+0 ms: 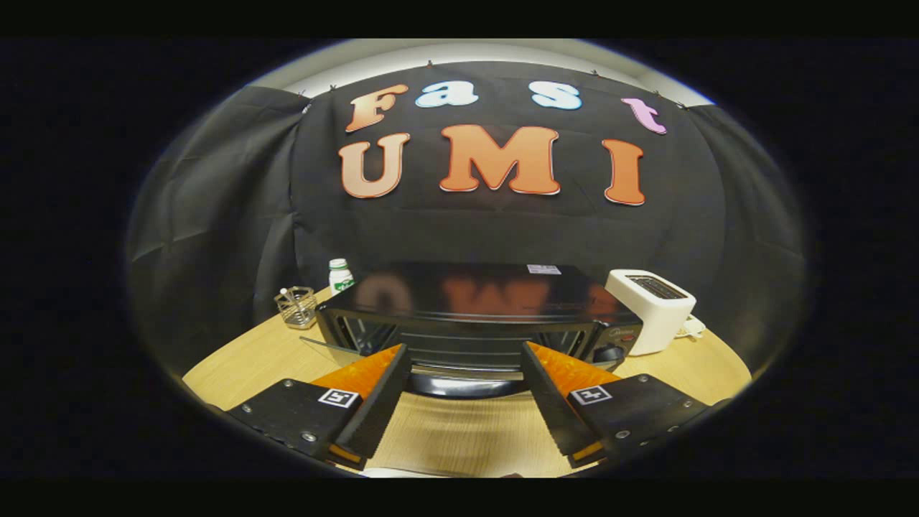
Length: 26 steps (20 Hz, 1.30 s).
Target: Open the toaster oven, put the food inside, and close the toaster oven door.
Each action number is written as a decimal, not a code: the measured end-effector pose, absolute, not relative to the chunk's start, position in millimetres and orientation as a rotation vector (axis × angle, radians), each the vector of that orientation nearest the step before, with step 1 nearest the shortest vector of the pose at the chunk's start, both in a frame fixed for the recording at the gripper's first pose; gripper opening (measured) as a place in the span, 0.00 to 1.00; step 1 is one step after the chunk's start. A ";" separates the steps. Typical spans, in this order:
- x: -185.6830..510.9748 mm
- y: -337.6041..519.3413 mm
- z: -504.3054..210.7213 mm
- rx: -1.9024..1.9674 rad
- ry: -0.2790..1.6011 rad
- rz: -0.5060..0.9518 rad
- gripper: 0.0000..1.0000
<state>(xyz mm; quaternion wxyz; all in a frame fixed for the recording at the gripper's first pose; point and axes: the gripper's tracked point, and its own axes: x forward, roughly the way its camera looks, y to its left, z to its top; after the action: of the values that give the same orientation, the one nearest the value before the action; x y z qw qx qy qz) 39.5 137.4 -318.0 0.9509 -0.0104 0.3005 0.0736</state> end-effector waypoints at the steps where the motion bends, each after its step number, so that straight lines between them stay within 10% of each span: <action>1: 29.2 137.3 -320.7 -0.031 0.627 0.156 0.92; 26: -69.9 144.9 -420.8 0.091 1.003 0.220 0.87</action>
<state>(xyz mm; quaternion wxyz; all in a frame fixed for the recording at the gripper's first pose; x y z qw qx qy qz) -69.9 144.9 -420.8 0.8701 0.0436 0.4795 0.1054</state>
